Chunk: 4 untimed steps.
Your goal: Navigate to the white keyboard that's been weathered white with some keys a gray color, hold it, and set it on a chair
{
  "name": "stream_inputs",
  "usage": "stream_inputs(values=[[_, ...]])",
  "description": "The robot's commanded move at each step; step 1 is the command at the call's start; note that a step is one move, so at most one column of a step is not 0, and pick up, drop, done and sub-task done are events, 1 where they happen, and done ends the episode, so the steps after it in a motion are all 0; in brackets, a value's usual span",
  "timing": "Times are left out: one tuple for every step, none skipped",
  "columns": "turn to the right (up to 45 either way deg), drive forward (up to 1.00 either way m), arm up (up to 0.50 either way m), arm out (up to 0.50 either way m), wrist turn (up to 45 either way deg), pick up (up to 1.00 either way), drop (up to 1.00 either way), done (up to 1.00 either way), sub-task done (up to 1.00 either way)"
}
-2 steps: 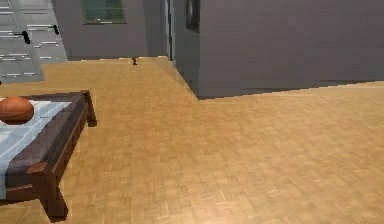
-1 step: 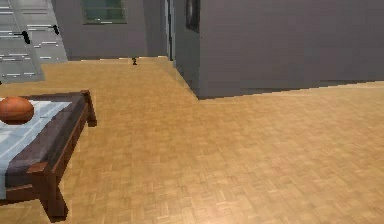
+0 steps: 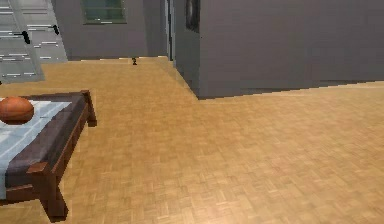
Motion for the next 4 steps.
stream_inputs(values=[[0.0, 0.0, -0.32, 0.0, 0.0, 0.0, 0.0, 0.0, 0.0], [0.0, 0.0, 0.0, 0.0, 0.0, 1.0, 0.0, 0.0, 0.0], [0.0, 0.0, 0.1, 0.0, 0.0, 0.0, 0.0, 0.0, 0.0], [0.0, 0.0, 0.3, 0.0, 0.0, 0.0, 0.0, 0.0, 0.0]])
